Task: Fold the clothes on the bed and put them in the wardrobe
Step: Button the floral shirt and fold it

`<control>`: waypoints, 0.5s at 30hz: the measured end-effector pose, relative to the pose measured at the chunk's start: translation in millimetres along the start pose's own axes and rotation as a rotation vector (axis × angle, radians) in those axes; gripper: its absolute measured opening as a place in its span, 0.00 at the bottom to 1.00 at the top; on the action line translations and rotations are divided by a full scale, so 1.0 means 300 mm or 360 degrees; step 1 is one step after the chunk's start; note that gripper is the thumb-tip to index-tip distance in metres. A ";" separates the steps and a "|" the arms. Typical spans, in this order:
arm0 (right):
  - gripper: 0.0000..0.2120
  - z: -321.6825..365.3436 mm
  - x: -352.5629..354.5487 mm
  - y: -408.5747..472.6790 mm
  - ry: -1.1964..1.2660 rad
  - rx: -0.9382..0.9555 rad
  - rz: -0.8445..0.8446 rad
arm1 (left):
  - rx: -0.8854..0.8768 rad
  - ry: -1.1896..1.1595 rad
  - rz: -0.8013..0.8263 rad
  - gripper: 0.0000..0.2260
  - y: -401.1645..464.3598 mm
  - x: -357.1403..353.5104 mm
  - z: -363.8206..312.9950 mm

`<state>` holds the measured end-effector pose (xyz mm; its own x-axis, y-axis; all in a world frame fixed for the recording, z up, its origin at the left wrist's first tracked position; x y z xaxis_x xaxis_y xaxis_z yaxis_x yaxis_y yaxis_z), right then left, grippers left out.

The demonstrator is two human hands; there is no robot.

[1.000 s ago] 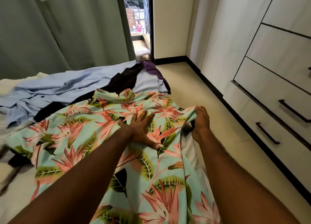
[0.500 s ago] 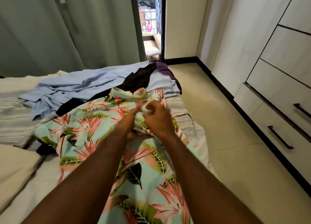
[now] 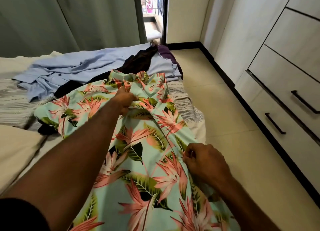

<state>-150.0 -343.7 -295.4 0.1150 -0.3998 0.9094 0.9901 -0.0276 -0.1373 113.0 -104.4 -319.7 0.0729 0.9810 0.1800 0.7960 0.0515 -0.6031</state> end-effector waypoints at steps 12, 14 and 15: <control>0.17 0.020 -0.012 -0.272 -0.0017 -0.0091 0.0075 | -0.0602 0.0646 -0.0668 0.17 -0.441 -0.124 0.131; 0.18 -0.025 -0.020 -0.334 0.0094 -0.0228 0.0069 | -0.0422 0.0604 -0.0447 0.15 -0.472 -0.200 0.243; 0.17 -0.048 -0.028 -0.359 0.0176 -0.0297 0.0058 | -0.0300 0.0602 -0.0328 0.18 -0.476 -0.240 0.307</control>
<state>-258.8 -350.5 -294.0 0.1308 -0.5014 0.8553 0.9524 -0.1762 -0.2489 -61.3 -165.1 -318.0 0.0876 0.8150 0.5728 0.9097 0.1689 -0.3795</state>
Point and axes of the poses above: each hand's wrist, its own y-axis towards the middle knuckle, its own x-axis out of the back of the hand, z = x × y, the point moved 10 cm from there along y, towards the middle knuckle, and after that the axes turned 11 degrees about x, right-handed, at the moved point
